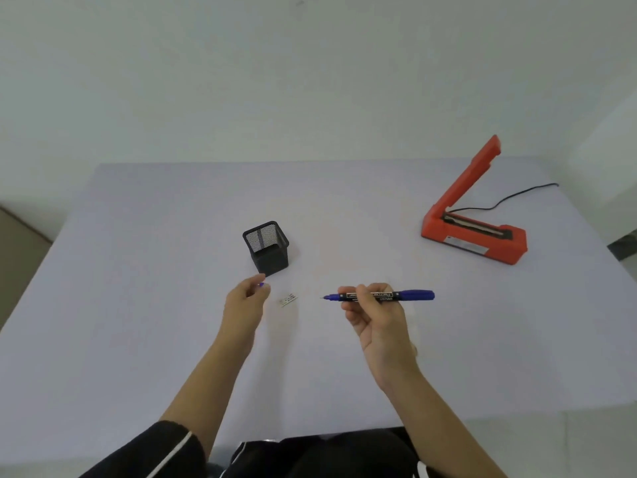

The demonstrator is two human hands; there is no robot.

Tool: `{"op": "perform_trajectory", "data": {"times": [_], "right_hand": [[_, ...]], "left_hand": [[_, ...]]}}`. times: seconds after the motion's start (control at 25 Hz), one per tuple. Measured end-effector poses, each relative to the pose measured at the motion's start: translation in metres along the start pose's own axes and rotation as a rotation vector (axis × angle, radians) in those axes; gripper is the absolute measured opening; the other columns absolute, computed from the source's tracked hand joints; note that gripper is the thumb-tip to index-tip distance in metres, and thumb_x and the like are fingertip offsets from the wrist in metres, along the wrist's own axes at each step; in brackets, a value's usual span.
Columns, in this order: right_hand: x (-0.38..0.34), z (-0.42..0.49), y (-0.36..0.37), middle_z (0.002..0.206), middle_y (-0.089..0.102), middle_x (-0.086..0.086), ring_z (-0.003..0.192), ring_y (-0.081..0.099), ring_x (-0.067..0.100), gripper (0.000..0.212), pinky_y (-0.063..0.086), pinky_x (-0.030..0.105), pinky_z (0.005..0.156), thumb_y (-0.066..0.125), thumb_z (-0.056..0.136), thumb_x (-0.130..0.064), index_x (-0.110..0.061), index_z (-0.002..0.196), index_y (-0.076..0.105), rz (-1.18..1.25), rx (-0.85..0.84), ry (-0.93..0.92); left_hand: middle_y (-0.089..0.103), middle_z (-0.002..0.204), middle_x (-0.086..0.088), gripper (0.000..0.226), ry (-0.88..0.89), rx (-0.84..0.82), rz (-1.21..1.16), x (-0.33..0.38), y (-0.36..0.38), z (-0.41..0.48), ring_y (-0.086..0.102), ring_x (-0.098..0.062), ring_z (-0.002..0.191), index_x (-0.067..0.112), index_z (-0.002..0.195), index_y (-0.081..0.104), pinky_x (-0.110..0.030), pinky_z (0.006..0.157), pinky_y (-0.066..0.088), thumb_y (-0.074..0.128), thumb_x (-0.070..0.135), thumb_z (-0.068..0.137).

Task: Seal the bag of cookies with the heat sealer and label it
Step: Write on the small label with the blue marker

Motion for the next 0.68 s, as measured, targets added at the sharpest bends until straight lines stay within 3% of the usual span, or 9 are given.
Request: {"op": "perform_trajectory", "data": {"times": [0.08,0.2,0.32,0.68], "right_hand": [[0.000,0.002,0.004,0.072,0.073,0.002,0.062,0.065,0.010,0.018,0.054,0.017,0.061,0.050,0.093,-0.005,-0.012,0.077,0.051,0.022,-0.010,-0.007],[0.000,0.004,0.010,0.063,0.068,-0.003,0.060,0.066,0.009,0.017,0.054,0.016,0.059,0.050,0.092,-0.004,-0.011,0.077,0.052,0.041,-0.012,-0.004],[0.003,0.005,0.014,0.064,0.066,-0.002,0.061,0.066,0.010,0.017,0.055,0.017,0.061,0.051,0.092,-0.003,-0.011,0.076,0.052,0.036,-0.033,0.005],[0.002,0.008,0.019,0.065,0.064,-0.001,0.063,0.064,0.009,0.012,0.054,0.017,0.065,0.055,0.089,-0.003,-0.009,0.079,0.054,-0.083,-0.082,-0.060]], "left_hand": [[0.066,0.076,0.003,0.017,-0.052,-0.129,-0.333,0.026,0.010,-0.037,0.061,-0.006,0.072,0.008,0.103,0.066,-0.015,0.070,0.051,0.053,0.006,0.092],[0.070,0.077,-0.003,0.009,-0.137,-0.125,-0.520,0.029,0.011,-0.066,0.067,-0.011,0.074,0.008,0.089,0.067,-0.014,0.066,0.056,0.058,0.007,0.089],[0.073,0.078,-0.003,0.008,-0.154,-0.094,-0.513,0.027,0.009,-0.074,0.069,-0.010,0.072,0.009,0.088,0.067,-0.015,0.061,0.054,0.060,0.011,0.089],[0.071,0.075,0.001,0.008,0.004,-0.125,-0.361,0.049,0.016,-0.082,0.066,-0.009,0.071,0.013,0.087,0.069,-0.020,0.068,0.051,0.062,0.015,0.087]]}}
Point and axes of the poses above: each hand's wrist, its own z-axis towards the middle knuckle, its own y-axis out of the palm, x = y × z, the point moved 5 cm from there along z, towards the middle knuckle
